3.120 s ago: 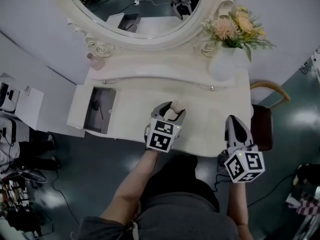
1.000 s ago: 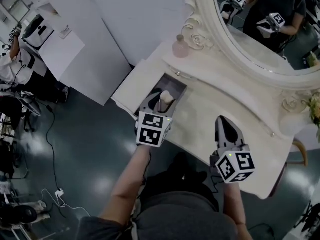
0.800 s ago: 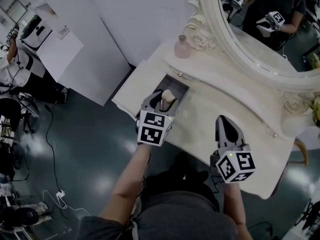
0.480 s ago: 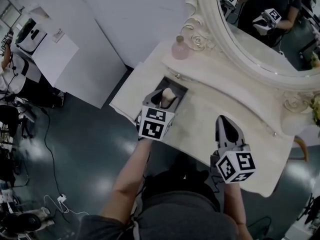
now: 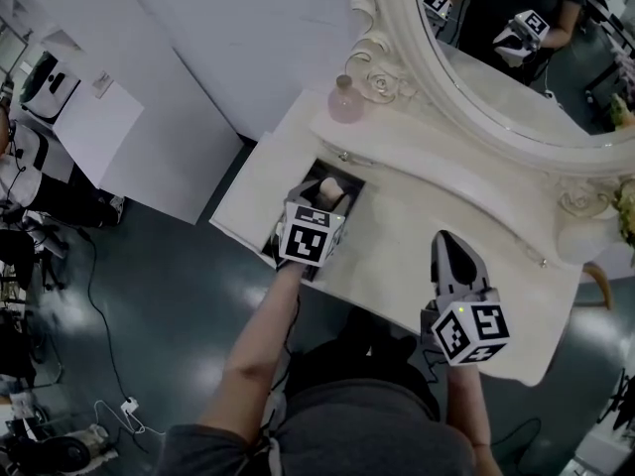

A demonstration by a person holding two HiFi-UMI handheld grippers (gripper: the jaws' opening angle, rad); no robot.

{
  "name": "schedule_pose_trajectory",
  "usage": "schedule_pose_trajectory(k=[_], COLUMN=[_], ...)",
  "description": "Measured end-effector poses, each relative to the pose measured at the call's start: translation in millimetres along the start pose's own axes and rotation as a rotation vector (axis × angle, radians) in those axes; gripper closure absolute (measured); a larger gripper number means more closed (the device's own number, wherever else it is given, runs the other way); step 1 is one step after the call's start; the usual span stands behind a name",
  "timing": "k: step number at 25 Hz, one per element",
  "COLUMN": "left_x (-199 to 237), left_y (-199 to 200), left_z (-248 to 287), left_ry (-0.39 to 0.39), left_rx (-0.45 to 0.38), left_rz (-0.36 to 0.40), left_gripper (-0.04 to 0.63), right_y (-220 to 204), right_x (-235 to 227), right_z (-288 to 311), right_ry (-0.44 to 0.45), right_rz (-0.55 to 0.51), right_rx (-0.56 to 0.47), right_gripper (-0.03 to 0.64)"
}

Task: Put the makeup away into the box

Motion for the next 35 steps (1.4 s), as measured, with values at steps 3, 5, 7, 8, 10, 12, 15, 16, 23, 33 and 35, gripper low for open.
schedule_pose_trajectory(k=[3, 5, 7, 8, 10, 12, 15, 16, 23, 33, 35], left_x=[1, 2, 3, 3, 3, 3, 2, 2, 2, 3, 3], left_y=[-1, 0, 0, -1, -2, -3, -6, -7, -10, -12, -13], left_z=[9, 14, 19, 21, 26, 32, 38, 39, 49, 49, 50], left_ry=[-0.006, -0.009, -0.011, -0.012, -0.019, -0.028, -0.035, -0.035, -0.033, -0.026, -0.029], left_rx=[0.029, 0.045, 0.063, 0.073, 0.095, 0.12, 0.153, 0.161, 0.189, 0.214, 0.215], left_rz=[0.003, 0.003, 0.002, 0.001, 0.0, -0.002, -0.003, -0.002, 0.01, 0.025, 0.021], left_gripper=[0.37, 0.37, 0.37, 0.37, 0.37, 0.37, 0.37, 0.37, 0.368, 0.364, 0.357], right_y=[0, 0, 1, 1, 0, 1, 0, 0, 0, 0, -1], right_x=[-1, -2, -3, -3, -4, -5, -6, -6, -6, -6, -6], right_z=[1, 2, 2, 3, 3, 3, 2, 2, 3, 0, 0], right_ry=[-0.006, -0.011, -0.015, -0.017, -0.021, -0.025, -0.032, -0.034, -0.041, -0.044, -0.044], right_rz=[0.001, 0.002, 0.002, 0.003, 0.007, 0.008, 0.011, 0.012, 0.012, 0.016, 0.018], right_rx=[0.002, 0.005, 0.008, 0.008, 0.008, 0.009, 0.012, 0.013, 0.018, 0.015, 0.012], right_gripper=[0.612, 0.612, 0.612, 0.612, 0.612, 0.612, 0.612, 0.612, 0.612, 0.612, 0.612])
Point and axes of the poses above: the fingertips, and each gripper's own axes: z forward along the fingers, x to its left, y out of its top, the point moved 7 cm from there along -z, backward along the fingers, and after that the axes turned 8 degrees about x, right-handed, at the moved point
